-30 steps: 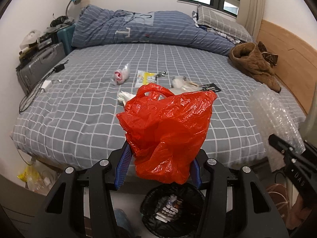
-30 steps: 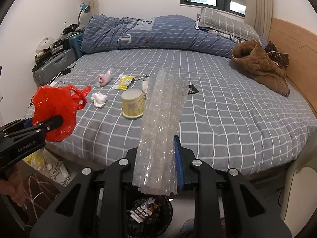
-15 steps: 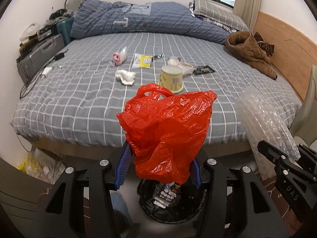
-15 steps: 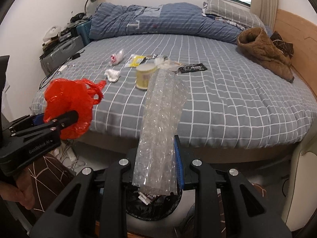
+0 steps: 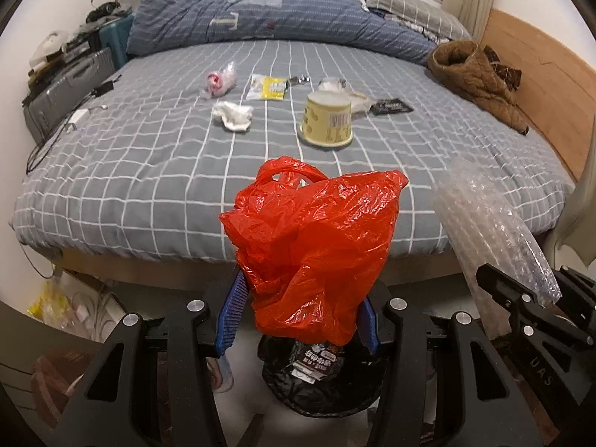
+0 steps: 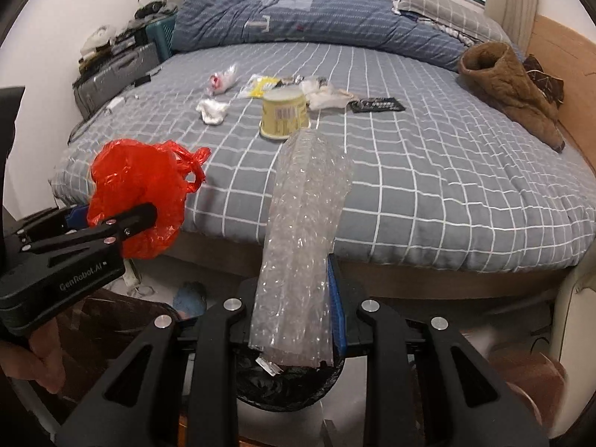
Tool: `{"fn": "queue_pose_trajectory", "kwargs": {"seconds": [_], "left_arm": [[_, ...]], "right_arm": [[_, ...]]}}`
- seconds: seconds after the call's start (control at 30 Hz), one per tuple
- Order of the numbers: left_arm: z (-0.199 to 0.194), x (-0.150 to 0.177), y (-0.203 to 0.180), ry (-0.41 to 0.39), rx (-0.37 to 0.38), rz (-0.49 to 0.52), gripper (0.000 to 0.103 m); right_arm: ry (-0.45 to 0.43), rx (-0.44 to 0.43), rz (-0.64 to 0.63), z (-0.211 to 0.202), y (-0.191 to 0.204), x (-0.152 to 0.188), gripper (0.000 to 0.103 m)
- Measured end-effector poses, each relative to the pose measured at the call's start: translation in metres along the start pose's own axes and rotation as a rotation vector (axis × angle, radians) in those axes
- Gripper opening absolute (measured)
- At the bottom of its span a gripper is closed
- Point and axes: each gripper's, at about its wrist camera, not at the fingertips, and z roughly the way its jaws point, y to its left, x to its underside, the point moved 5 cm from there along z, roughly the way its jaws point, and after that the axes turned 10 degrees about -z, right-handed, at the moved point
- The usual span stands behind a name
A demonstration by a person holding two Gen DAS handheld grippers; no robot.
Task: Collect trash
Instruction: 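Lift the red bag and bubble wrap and carry both toward the wastebasket, then open the right gripper over the wastebasket while the left gripper releases the red bag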
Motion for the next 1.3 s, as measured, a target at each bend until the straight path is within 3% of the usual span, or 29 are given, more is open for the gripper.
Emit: {"fn": "queue_pose_trajectory", "kwargs": {"seconds": [0.43, 0.97, 1.3], "left_arm": [[0.037, 0.048, 0.015, 0.089, -0.013, -0.041, 0.05], [0.09, 0.101, 0.04, 0.227, -0.013, -0.074, 0.05], [0.14, 0.125, 0.047, 0.332, -0.051, -0.054, 0.049]], "right_arm": [[0.098, -0.086, -0.018, 0.049, 0.023, 0.049, 0.025], [0.219, -0.085, -0.003, 0.087, 0.037, 0.097, 0.025], [0.361, -0.143, 0.025, 0.143, 0.039, 0.123, 0.025]]}}
